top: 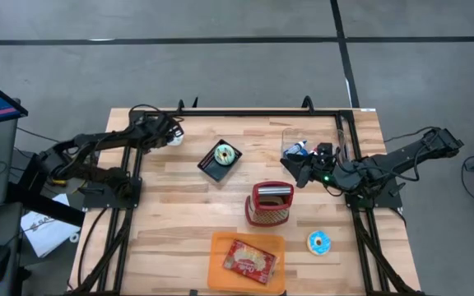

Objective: Pick & Place Food Item
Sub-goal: Put the white donut into the black bin

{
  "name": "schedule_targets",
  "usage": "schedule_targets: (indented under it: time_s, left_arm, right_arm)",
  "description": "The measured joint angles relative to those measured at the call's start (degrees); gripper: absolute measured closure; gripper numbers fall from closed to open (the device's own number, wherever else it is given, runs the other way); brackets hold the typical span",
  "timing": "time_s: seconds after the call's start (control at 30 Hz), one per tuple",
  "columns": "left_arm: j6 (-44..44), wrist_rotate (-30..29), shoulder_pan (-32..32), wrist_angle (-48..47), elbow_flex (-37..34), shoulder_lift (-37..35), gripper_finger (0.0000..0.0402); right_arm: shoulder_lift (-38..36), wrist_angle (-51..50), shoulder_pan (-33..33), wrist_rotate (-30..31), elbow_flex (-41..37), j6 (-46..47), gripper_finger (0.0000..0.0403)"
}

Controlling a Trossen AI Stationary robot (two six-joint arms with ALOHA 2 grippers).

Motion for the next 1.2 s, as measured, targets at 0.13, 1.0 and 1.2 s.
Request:
schedule_targets:
  time_s: [0.13, 1.0, 1.2]
  left_arm:
    - [5.3, 0.8, -1.8, -0.1, 0.0, -5.8, 0.0380]
    - [80.2, 5.8, -33.7, 25.9, 0.0, -3.4, 0.0381]
    - [85.6, 1.6, -34.5, 31.1, 0.0, 4.2, 0.0381]
  right_arm:
    - [0.0, 0.0, 0.0, 0.0, 0.0, 0.0, 0.0148]
    - [0.0, 0.0, -0.5, 0.0, 0.0, -0.6, 0.0148]
    - [0.4, 0.0, 0.6, 1.4, -0.1, 0.1, 0.0148]
